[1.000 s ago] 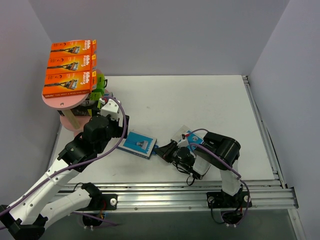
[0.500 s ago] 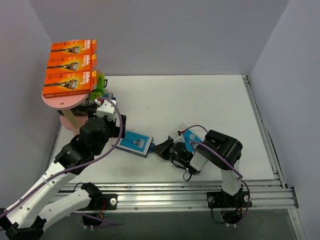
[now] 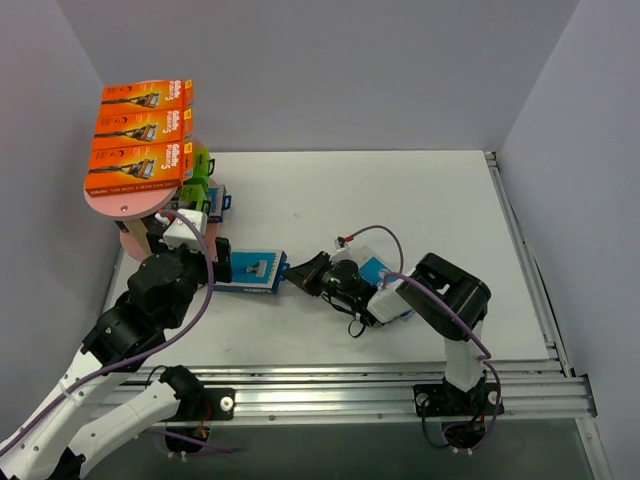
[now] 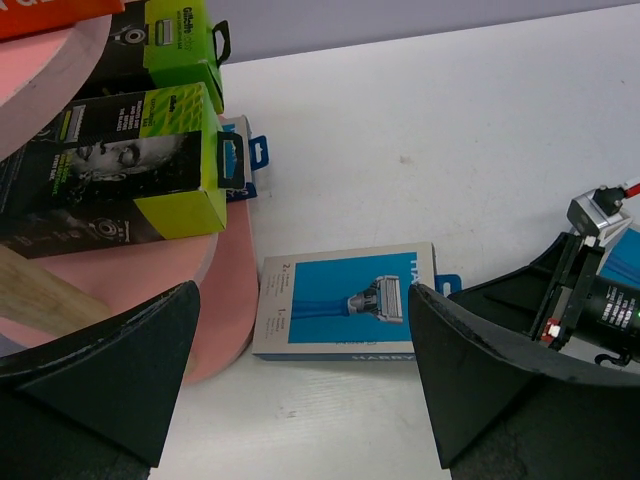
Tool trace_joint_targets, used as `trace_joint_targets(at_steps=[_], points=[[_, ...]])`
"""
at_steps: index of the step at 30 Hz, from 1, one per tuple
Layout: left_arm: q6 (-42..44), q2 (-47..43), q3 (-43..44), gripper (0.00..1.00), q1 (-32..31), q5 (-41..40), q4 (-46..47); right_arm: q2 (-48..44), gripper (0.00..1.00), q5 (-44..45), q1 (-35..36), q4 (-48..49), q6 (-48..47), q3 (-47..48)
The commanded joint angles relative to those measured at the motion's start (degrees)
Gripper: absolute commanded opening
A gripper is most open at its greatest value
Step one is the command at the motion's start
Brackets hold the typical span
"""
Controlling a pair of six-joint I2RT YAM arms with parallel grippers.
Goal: Place and organize the shaving razors onto the shelf
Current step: Grab a shaving razor with the right arm
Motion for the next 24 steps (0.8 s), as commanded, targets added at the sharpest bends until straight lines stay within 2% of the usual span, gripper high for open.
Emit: trace_joint_targets(at_steps=[1,11,18,24], points=[[-0.6,-0.7,-1.4,0.94,-0.2,-1.4,1.3,-4.8,0.0,-0.3,-1.6,-1.4,-1.8,1.8],[-0.7,0.5,-2.5,0.94,0.2,-1.9,2.3,-10.4,0.0,-4.0,-2.8,-15.4,-15.0,7.7],[-1.0,-1.3,-3.2,0.94,0.7,-2.4,2.5,-11.7,0.0,-5.6,-3.0,-16.5,-18.0,9.2],[-1.0,-1.9,-3.4,0.94,0.8,-2.6,2.5,-13.4,0.0,-6.7,-2.9,-13.8,-18.9,8.8]])
